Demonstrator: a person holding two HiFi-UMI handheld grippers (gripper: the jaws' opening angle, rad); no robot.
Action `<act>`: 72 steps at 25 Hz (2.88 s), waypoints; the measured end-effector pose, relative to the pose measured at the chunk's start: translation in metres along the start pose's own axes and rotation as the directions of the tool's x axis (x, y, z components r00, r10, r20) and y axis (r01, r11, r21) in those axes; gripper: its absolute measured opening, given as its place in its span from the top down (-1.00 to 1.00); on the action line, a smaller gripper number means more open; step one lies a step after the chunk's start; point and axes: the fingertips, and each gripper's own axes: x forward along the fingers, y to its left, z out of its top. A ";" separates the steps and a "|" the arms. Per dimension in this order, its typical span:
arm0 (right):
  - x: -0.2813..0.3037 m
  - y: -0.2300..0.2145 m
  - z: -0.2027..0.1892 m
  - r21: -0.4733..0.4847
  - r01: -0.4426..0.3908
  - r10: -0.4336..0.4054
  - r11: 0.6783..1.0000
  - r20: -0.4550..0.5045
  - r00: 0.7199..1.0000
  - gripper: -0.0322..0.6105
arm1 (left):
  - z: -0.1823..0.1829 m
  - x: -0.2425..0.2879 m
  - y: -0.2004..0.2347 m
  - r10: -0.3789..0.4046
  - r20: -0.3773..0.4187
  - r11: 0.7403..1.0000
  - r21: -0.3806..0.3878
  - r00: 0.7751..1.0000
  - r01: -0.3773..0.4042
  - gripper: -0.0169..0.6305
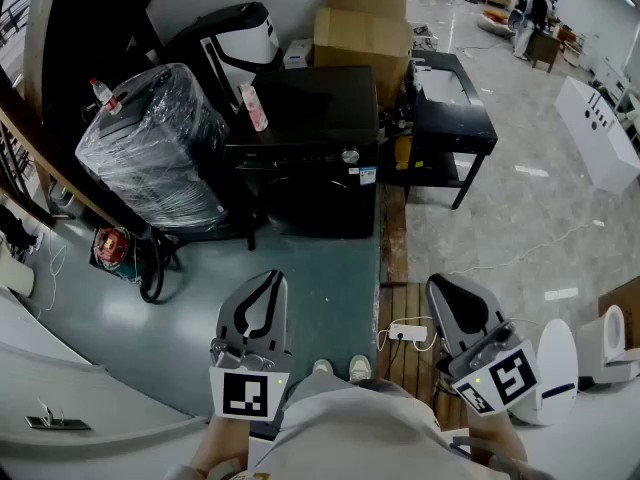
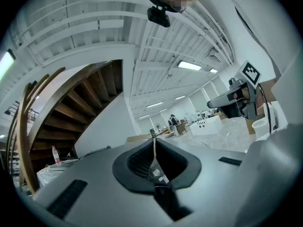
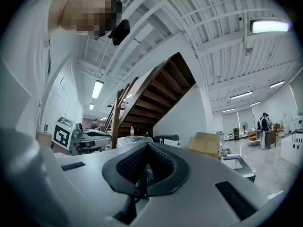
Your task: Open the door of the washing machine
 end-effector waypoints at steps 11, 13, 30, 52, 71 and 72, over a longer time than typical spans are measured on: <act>0.002 -0.010 -0.001 0.025 0.000 0.001 1.000 -0.012 1.000 0.83 | 0.002 0.006 -0.005 -0.010 0.010 0.999 -0.032 1.000 0.011 0.86; 0.004 -0.011 -0.003 0.032 -0.007 0.007 0.999 -0.012 1.000 0.83 | 0.001 0.008 -0.006 -0.010 0.006 0.999 -0.035 1.000 0.010 0.86; 0.027 -0.024 -0.037 0.126 -0.041 0.052 0.991 -0.086 0.995 0.83 | -0.073 0.049 0.008 -0.025 -0.141 0.818 -0.572 0.990 -0.061 0.22; 0.214 -0.121 -0.119 0.174 0.020 0.031 0.985 -0.287 0.957 0.83 | -0.231 0.247 0.087 -0.139 -0.351 0.576 -0.790 0.926 -0.213 0.21; 0.400 -0.200 -0.194 0.168 0.063 0.018 0.984 -0.438 0.899 0.83 | -0.420 0.417 0.124 -0.242 -0.572 0.206 -0.819 0.783 -0.535 0.19; 0.405 -0.202 -0.196 0.173 0.064 0.020 0.983 -0.442 0.897 0.83 | -0.428 0.421 0.121 -0.252 -0.580 0.192 -0.814 0.774 -0.548 0.19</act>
